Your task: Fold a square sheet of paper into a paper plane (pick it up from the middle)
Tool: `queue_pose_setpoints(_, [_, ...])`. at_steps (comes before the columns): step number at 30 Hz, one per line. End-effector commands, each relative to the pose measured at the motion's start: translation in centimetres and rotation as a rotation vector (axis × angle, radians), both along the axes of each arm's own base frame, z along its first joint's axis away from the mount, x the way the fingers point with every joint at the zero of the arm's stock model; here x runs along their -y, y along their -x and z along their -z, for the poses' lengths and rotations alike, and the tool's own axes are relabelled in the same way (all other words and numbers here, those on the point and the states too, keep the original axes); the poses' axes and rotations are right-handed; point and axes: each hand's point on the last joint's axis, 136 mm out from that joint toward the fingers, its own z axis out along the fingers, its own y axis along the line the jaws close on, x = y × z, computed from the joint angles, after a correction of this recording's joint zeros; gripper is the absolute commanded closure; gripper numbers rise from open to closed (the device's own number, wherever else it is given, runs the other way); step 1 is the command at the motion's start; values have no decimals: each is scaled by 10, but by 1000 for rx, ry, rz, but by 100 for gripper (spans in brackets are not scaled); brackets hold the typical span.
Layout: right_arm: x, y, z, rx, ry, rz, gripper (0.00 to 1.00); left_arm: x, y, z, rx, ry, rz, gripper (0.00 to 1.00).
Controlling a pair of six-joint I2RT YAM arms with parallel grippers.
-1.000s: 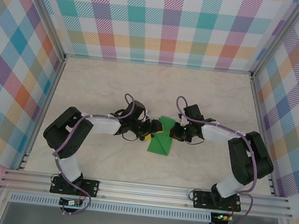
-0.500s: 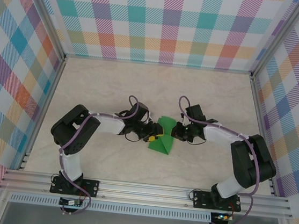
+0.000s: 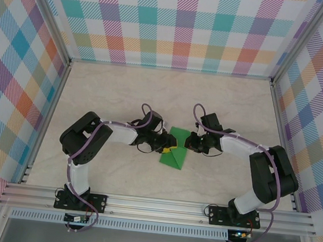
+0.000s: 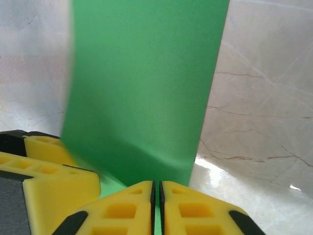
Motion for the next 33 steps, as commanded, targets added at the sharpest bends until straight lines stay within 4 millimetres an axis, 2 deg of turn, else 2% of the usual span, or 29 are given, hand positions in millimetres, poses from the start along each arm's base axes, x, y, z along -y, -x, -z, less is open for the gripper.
queue_pose_setpoints(1, [2, -1, -11, 1, -18, 18, 81, 12, -1, -7, 27, 44, 34, 71])
queue_pose_setpoints(4, [3, 0, -25, 1, -41, 34, 64, 12, -1, -7, 34, 48, 37, 79])
queue_pose_setpoints(8, [15, -2, -49, 65, -10, 77, 42, 10, -3, -10, 64, 33, 43, 84])
queue_pose_setpoints(12, [29, 0, -66, 100, 42, 106, 33, 7, -4, -20, 124, 15, 73, 90])
queue_pose_setpoints(15, [36, 3, -78, 134, 58, 117, 28, 5, -3, -36, 195, -3, 110, 93])
queue_pose_setpoints(18, [44, 6, -90, 174, 76, 132, 23, -9, -3, -53, 274, -111, 144, 95])
queue_pose_setpoints(24, [67, 10, -107, 230, 160, 180, 10, -62, -11, -98, 416, -428, 157, 95])
queue_pose_setpoints(29, [73, 10, -111, 248, 181, 198, 3, -127, -33, -140, 537, -794, 81, 96])
queue_pose_setpoints(33, [77, 10, -109, 240, 206, 213, 2, -168, -45, -171, 644, -1057, 28, 96])
